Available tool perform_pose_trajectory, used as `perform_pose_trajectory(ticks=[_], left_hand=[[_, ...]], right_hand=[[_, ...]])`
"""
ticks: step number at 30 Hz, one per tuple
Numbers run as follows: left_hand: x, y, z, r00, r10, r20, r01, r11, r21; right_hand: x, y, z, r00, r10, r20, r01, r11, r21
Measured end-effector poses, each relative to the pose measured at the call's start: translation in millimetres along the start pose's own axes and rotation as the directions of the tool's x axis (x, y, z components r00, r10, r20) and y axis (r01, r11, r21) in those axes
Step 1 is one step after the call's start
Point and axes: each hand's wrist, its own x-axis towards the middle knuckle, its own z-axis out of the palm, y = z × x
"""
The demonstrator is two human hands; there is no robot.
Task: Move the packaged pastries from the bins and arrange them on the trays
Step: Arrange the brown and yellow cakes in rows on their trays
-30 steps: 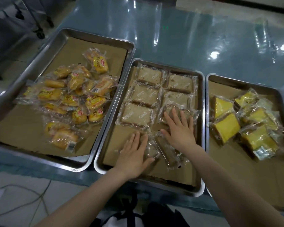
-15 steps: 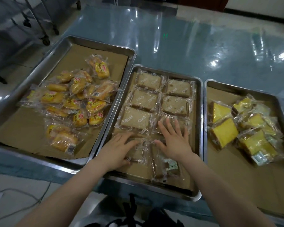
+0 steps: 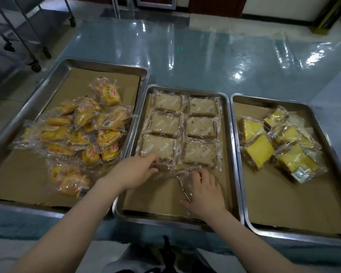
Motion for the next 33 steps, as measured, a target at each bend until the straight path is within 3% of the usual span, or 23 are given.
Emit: perform_pose_trajectory(ticks=[3, 6, 8, 9, 12, 15, 17, 20, 23, 25, 27, 29, 33], left_hand=[[18.8, -7.8, -15.8, 0.990, 0.012, 0.138, -0.001, 0.997, -0.078], [24.7, -14.0, -16.1, 0.935, 0.039, 0.351, 0.039, 0.977, -0.211], [25.8, -13.6, -8.6, 0.928, 0.035, 0.370, 0.006, 0.994, -0.109], [25.5, -11.5, -3.9, 0.951, 0.030, 0.308, -0.026, 0.999, -0.020], [15.2, -2.9, 18.8, 0.995, 0.095, -0.018, -0.093, 0.992, 0.089], [-2.9, 6.0, 43.1, 0.962, 0.167, -0.217, -0.165, 0.986, 0.025], [-11.9, 8.0, 59.4, 0.969, 0.145, -0.199, -0.147, 0.989, 0.008], [-20.1, 5.1, 81.5, 0.988, 0.122, -0.096, -0.106, 0.981, 0.165], [-21.1, 3.4, 87.3, 0.987, 0.145, -0.064, -0.124, 0.959, 0.256], [-19.4, 2.6, 87.2, 0.987, 0.154, -0.048, -0.135, 0.951, 0.279], [-18.4, 1.8, 87.6, 0.986, 0.163, -0.041, -0.144, 0.946, 0.292], [-18.0, 2.1, 87.2, 0.982, 0.187, -0.024, -0.173, 0.945, 0.278], [-21.5, 4.2, 86.9, 0.970, 0.242, 0.007, -0.237, 0.942, 0.236]], right_hand=[[-3.3, 7.4, -12.8, 0.999, 0.014, 0.050, -0.021, 0.990, 0.136], [-1.5, 25.6, -47.0, 0.976, 0.043, 0.213, -0.134, 0.891, 0.433], [1.6, 37.0, -66.1, 0.950, -0.006, 0.311, -0.188, 0.785, 0.590], [2.9, 40.8, -73.0, 0.946, -0.018, 0.325, -0.192, 0.775, 0.602], [9.7, 42.8, -85.3, 0.980, 0.109, 0.167, -0.169, 0.900, 0.403], [17.0, 37.4, -86.0, 0.985, 0.132, -0.111, -0.135, 0.991, -0.014], [21.9, 34.7, -85.0, 0.994, 0.076, -0.075, -0.082, 0.994, -0.071], [24.5, 29.5, -79.0, 0.993, 0.046, 0.107, -0.047, 0.999, 0.003], [16.5, 18.2, -53.9, 0.990, -0.067, -0.121, 0.042, 0.980, -0.193], [7.9, 7.6, -35.7, 0.985, -0.071, -0.156, 0.057, 0.994, -0.093], [0.1, 1.6, -14.2, 0.997, -0.064, -0.046, 0.063, 0.998, -0.012], [-6.5, 0.7, 6.6, 0.996, -0.043, 0.073, 0.047, 0.997, -0.054], [-9.9, 10.1, 14.2, 0.988, -0.087, 0.123, 0.100, 0.990, -0.101]])
